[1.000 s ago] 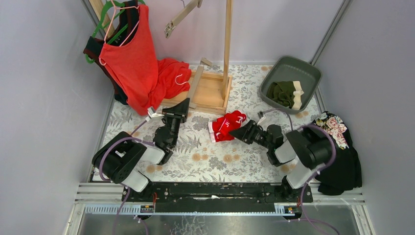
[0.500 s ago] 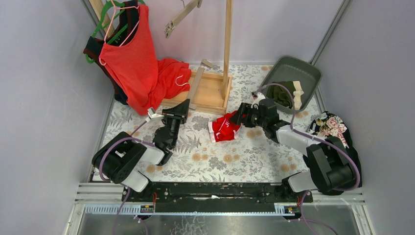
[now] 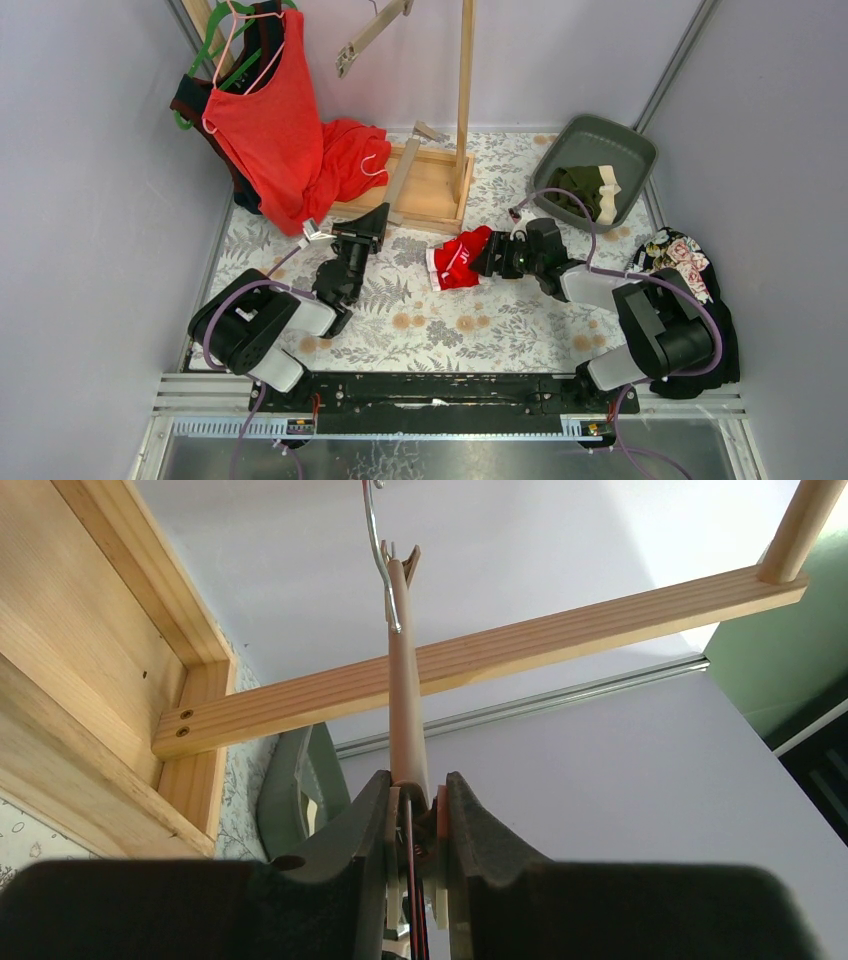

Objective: Clip the underwear to the hanger
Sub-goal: Clamp the underwear onto the hanger.

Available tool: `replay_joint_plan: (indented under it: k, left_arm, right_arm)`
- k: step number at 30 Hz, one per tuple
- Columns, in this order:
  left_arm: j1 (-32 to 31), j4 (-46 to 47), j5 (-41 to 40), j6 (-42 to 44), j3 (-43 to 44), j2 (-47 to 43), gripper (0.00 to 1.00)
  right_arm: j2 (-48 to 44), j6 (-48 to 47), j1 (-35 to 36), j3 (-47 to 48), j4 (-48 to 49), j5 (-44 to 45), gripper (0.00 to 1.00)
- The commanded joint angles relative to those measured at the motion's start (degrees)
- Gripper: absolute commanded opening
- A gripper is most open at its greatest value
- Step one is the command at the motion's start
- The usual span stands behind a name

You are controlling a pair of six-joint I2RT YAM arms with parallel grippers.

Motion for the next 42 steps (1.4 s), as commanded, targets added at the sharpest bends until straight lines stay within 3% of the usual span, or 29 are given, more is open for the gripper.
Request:
replay_joint_plan:
  k: [1,8,22,24,28,32,35,39,40,42]
  left_arm:
    - [0.12,4.18,0.97,0.01,0.0,-0.89,0.0]
    - [0.12,3.57,1.88,-0.47,-0.24,-1.19,0.0]
    - [0.08,1.6,2.29,-0.56,-0.76,-2.47,0.0]
    - [0.11,1.56,2.55,-0.79,-0.59,-2.16,0.0]
    - [0.12,2.11,2.86,-1.09,-0.47,-1.25,0.0]
    - [0.1,2.51,3.09,-1.0,-0.62,-1.27,0.0]
    - [0.12,2.13,3.43,-0.92,-0.64,-1.64,0.0]
    - [0.12,2.16,3.48,-0.92,-0.74,-1.99,0.0]
    - [0.11,2.1,3.46,-0.84,-0.8,-2.15,0.0]
    - [0.09,2.0,3.4,-0.66,-0.81,-2.34,0.0]
  right_arm:
    - [-2.68,-2.01,0.45,-0.2,6.11,-2.3,0.75]
    - [-2.65,-2.27,0.39,0.11,8.55,-4.15,0.75]
    - [5.92,-1.05,0.49,2.71,19.46,-9.44,0.69]
    - [6.12,-0.92,0.43,2.58,20.9,-9.59,0.58]
    - [7.0,-0.94,0.46,3.06,21.1,-10.19,0.27]
    - [7.49,-0.31,0.44,2.15,23.39,-10.78,0.09]
    - [7.52,0.34,0.44,1.25,25.56,-10.84,0.02]
    - [7.42,0.3,0.41,1.13,24.95,-11.2,0.32]
    - [7.16,0.07,0.43,0.98,24.71,-10.96,0.47]
    - [6.65,-0.94,0.5,1.38,23.04,-10.16,0.59]
